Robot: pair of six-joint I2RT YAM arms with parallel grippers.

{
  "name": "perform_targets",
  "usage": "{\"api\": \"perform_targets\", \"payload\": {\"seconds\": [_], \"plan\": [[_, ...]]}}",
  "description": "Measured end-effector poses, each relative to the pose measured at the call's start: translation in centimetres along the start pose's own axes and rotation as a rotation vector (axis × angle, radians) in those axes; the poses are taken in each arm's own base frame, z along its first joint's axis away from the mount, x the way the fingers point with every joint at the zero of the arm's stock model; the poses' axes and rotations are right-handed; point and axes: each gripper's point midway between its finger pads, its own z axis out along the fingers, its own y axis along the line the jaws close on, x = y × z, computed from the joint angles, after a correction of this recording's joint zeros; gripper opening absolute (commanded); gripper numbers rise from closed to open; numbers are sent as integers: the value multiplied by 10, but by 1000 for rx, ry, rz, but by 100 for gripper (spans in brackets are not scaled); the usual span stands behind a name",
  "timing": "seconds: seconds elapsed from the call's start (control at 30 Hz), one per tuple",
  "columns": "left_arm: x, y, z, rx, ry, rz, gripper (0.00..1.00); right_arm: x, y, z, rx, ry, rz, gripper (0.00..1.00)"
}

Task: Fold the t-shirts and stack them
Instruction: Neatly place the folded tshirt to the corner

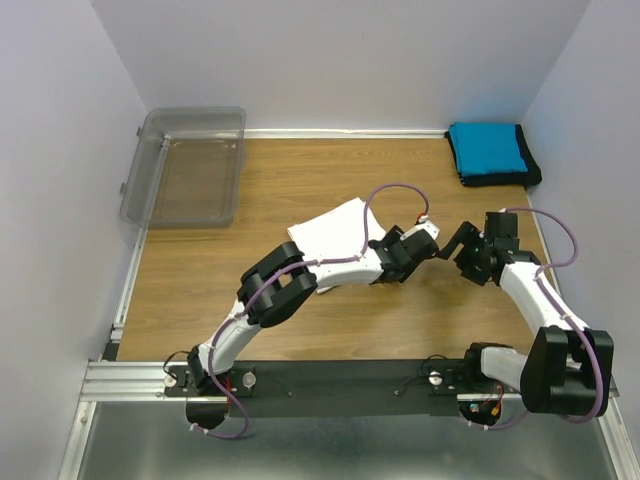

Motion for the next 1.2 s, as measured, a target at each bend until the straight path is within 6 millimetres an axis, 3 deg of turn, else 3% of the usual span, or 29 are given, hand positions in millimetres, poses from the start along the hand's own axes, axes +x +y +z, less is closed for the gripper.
{"api": "perform_targets", "payload": {"seconds": [0.13,0.23,0.27,0.37,0.47,0.67,0.77,0.87,0.97,1.07,1.2], "plan": [[-1,7,3,-16,0,0,59,3,-2,-2,0,1,2,88],[0,12,7,-23,2,10,42,3,-2,-3,-2,-2,2,88],[-1,12,8,-23,-1,8,29,4,-2,-3,-3,-3,3,88],[0,13,10,-23,-6,12,9,5,-2,-3,-3,-1,3,88],[6,14,11,-22,-13,21,0,7,2,-3,-25,13,4,88],[32,20,-17,44,1,30,0,26,28,5,-179,129,28,90],[37,26,-39,79,-11,21,0,43,38,10,-261,199,82,95],[31,31,-62,116,-49,-3,1,60,50,16,-355,280,162,100],[14,31,-78,151,-111,-38,1,57,65,21,-435,297,206,100],[11,29,-83,175,-133,-55,1,58,85,30,-529,348,263,100],[22,27,-81,182,-112,-56,1,67,112,37,-639,422,288,100]]}}
